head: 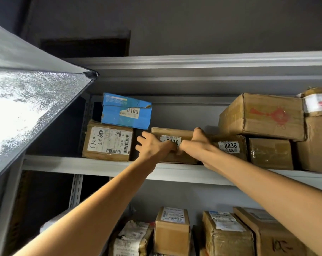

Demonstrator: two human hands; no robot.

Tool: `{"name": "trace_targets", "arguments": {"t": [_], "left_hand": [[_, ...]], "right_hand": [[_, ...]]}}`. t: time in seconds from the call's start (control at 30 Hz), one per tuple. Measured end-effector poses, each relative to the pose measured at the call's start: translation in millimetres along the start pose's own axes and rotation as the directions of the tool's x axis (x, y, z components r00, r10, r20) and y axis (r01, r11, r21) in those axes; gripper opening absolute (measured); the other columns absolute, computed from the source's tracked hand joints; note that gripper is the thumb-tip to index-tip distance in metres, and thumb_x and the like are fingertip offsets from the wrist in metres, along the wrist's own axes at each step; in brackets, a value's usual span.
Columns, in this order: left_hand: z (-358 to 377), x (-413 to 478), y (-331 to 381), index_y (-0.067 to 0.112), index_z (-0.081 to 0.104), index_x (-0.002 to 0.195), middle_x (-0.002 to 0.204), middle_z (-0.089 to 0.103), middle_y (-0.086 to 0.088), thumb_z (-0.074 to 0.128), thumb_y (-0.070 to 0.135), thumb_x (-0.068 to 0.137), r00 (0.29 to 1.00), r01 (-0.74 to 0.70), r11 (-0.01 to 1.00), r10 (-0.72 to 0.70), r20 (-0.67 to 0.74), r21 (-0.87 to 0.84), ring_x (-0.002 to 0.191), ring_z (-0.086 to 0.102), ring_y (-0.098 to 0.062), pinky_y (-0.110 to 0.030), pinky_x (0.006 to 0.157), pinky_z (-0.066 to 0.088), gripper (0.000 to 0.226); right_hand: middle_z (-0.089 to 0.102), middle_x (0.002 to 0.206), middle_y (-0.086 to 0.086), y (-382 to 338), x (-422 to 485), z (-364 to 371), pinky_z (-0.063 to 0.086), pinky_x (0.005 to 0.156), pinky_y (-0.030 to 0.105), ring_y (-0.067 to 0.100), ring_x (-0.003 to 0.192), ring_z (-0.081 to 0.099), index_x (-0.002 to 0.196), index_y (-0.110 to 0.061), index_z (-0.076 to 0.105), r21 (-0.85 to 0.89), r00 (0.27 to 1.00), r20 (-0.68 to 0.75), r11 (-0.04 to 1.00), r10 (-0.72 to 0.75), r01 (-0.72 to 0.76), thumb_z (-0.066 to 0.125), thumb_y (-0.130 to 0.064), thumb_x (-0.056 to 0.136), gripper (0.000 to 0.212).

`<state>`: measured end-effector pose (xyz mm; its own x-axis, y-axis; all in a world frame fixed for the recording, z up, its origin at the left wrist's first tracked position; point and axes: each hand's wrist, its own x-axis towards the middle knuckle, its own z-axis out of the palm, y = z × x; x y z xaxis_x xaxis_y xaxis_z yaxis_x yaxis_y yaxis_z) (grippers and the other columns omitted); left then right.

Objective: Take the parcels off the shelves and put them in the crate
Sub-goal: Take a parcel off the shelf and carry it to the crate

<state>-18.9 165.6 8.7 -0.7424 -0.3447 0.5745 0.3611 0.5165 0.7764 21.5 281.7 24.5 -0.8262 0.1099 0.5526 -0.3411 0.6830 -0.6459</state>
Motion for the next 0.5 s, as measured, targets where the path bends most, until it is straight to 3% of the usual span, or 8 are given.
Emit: {"name": "trace_targets", "arguments": {"t": [0.2,0.3,0.4,0.5], "left_hand": [[-11.9,-8.4,-2.6,0.005,0.042,0.128,0.132,0.047,-0.015,0.063,0.036,0.082,0.996,-0.063,0.979,0.049,-0.075,-0.195,0.119,0.047,-0.036,-0.049,0.102,0.041,0.06],[-19.5,-9.4,-8.4,0.02,0.048,0.135,0.129,0.055,-0.01,0.049,0.051,0.092,0.983,-0.159,0.986,0.153,-0.097,-0.052,0.115,0.054,-0.034,-0.048,0.099,0.043,0.053],[-28.4,-2.0,-17.3,0.03,0.054,0.133,0.125,0.06,-0.008,0.04,0.06,0.094,0.964,-0.263,0.965,0.263,-0.032,0.019,0.114,0.056,-0.031,-0.047,0.098,0.046,0.051],[-34.0,2.1,-21.9,0.023,0.059,0.12,0.113,0.064,-0.007,0.047,0.053,0.094,0.956,-0.277,0.947,0.288,0.052,-0.165,0.107,0.06,-0.029,-0.05,0.092,0.051,0.042]], "right_hand": [[0.039,0.139,0.014,4.4,-10.5,-9.9,0.039,0.105,0.046,0.032,0.128,0.041,0.139,-0.009,0.028,0.103,0.987,-0.158,0.995,0.005,0.012,0.067,-0.021,0.081,0.071],[0.038,0.135,0.015,11.8,-13.2,-7.1,0.041,0.101,0.042,0.032,0.12,0.045,0.13,-0.013,0.035,0.115,0.971,-0.238,0.992,-0.013,0.042,0.06,-0.019,0.086,0.051],[0.031,0.149,0.013,15.5,-10.4,-4.4,0.033,0.105,0.037,0.032,0.132,0.037,0.145,-0.013,0.021,0.157,0.966,-0.257,0.987,0.007,0.035,0.055,-0.021,0.092,0.063],[0.024,0.154,0.017,19.0,-5.5,-7.5,0.032,0.104,0.038,0.034,0.136,0.034,0.149,-0.009,0.016,0.299,0.95,-0.269,0.951,0.16,-0.076,0.047,-0.027,0.097,0.064]]}}
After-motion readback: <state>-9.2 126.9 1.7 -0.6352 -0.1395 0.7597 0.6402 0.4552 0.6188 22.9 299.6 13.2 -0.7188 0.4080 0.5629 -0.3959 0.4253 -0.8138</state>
